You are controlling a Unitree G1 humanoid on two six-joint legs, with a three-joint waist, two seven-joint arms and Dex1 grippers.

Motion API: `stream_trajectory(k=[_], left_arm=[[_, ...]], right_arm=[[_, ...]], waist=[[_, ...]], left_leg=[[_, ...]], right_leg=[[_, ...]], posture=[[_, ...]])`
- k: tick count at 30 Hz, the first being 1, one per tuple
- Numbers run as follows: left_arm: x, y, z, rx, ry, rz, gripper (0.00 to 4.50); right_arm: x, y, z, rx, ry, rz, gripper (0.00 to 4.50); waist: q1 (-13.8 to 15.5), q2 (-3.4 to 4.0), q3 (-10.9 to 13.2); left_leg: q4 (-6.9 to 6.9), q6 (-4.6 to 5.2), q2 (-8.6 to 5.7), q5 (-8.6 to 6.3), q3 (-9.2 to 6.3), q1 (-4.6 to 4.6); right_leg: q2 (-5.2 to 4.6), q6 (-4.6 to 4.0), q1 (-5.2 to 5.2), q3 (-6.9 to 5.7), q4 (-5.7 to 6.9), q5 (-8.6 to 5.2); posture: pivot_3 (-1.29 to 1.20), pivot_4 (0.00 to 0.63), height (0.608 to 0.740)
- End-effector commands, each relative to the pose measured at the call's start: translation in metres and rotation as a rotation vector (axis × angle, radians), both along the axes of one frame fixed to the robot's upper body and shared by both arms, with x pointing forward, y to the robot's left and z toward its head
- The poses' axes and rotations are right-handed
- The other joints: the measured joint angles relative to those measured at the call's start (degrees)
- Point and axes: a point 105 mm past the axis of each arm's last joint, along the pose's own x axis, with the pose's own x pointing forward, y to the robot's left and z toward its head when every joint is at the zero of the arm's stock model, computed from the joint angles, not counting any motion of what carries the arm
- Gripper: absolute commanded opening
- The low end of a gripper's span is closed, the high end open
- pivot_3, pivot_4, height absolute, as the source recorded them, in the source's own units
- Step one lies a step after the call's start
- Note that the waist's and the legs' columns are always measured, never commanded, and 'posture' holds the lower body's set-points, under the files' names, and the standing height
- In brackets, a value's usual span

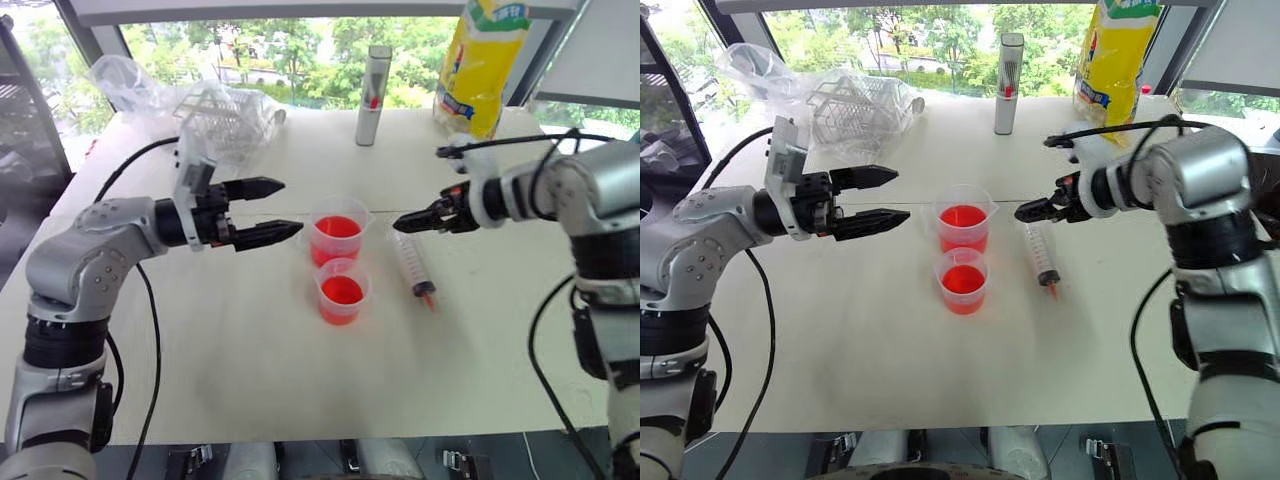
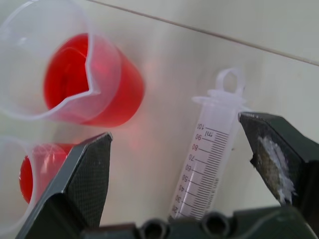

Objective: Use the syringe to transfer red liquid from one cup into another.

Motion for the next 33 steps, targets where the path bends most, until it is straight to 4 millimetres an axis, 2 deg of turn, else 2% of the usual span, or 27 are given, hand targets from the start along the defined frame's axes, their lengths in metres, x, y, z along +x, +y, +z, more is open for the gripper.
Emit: stream_trajectory(k=[1, 6, 15, 17, 20, 24, 25, 29, 31, 33], left_arm=[[-0.005, 0.003, 0.009, -0.01, -0.057, 0.015, 4.5], [-0.009, 0.006, 0.005, -0.012, -0.058, 0.046, 4.5], [-0.013, 0.009, 0.005, -0.017, -0.062, 0.078, 4.5], [-0.013, 0.009, 0.005, -0.015, -0.065, 0.084, 4.5], [-0.013, 0.01, 0.006, -0.014, -0.069, 0.09, 4.5], [-0.012, 0.011, 0.01, -0.025, -0.074, 0.095, 4.5], [-0.011, 0.011, 0.011, -0.024, -0.075, 0.096, 4.5], [-0.009, 0.011, 0.013, -0.02, -0.077, 0.093, 4.5], [-0.007, 0.012, 0.014, -0.017, -0.08, 0.091, 4.5], [-0.004, 0.013, 0.017, -0.016, -0.084, 0.091, 4.5]], right_arm=[[0.009, -0.007, -0.008, -0.056, 0.085, -0.12, 4.44], [0.011, -0.002, -0.032, -0.154, 0.167, -0.137, 4.44], [0.016, 0.008, -0.054, -0.202, 0.202, -0.116, 4.44], [0.019, 0.008, -0.065, -0.219, 0.206, -0.123, 4.44], [0.022, 0.007, -0.072, -0.236, 0.21, -0.121, 3.57], [0.019, 0.011, -0.074, -0.233, 0.223, -0.095, 1.56], [0.019, 0.011, -0.074, -0.231, 0.223, -0.093, 1.39], [0.021, 0.006, -0.063, -0.207, 0.186, -0.105, 1.39], [0.024, 0.003, -0.046, -0.172, 0.114, -0.094, 1.39], [0.029, 0.001, -0.02, -0.117, 0.001, -0.089, 1.39]], waist=[[0.02, 0.0, 0.0], [0.12, 0.0, 0.0], [-0.15, 0.0, 0.0], [-0.15, -0.01, -0.01], [-0.12, -0.07, -0.05], [-0.25, -0.08, -0.06], [-0.27, -0.08, -0.06], [-0.23, -0.07, -0.05], [-0.11, -0.05, -0.04], [-0.03, -0.02, -0.02]], left_leg=[[0.0, 0.0, -0.01, 0.0, 0.0, -0.05], [0.02, 0.0, -0.05, 0.0, -0.02, -0.13], [0.0, 0.0, -0.04, 0.0, -0.04, -0.08], [0.01, 0.0, -0.03, 0.0, -0.06, -0.08], [0.02, 0.0, -0.04, 0.0, -0.04, -0.08], [0.03, 0.0, -0.04, 0.0, -0.04, -0.04], [0.02, 0.0, -0.03, 0.0, -0.05, -0.02], [0.0, 0.0, -0.02, 0.0, -0.06, 0.0], [0.0, 0.0, -0.02, 0.0, -0.06, -0.03], [0.01, 0.0, -0.04, 0.0, -0.05, -0.09]], right_leg=[[-0.01, 0.0, -0.03, 0.0, -0.01, 0.0], [-0.04, 0.01, -0.05, -0.01, -0.03, 0.01], [0.01, 0.02, -0.04, -0.01, 0.01, 0.01], [0.02, 0.02, -0.04, -0.01, 0.01, 0.01], [0.01, 0.02, -0.03, -0.01, 0.01, 0.01], [0.01, 0.02, 0.02, -0.01, 0.01, 0.01], [0.02, 0.02, 0.02, -0.01, 0.02, 0.01], [0.04, 0.02, 0.02, -0.01, 0.03, 0.01], [0.04, 0.02, 0.0, -0.01, 0.02, 0.01], [0.02, 0.02, -0.04, -0.01, 0.02, 0.01]], posture=[[0.0, 0.15, 0.74], [0.0, 0.15, 0.74], [0.0, 0.15, 0.74], [0.0, 0.15, 0.74], [0.0, 0.15, 0.74], [0.0, 0.15, 0.74], [0.0, 0.15, 0.74], [0.0, 0.15, 0.74], [0.0, 0.15, 0.74], [0.0, 0.15, 0.74]])
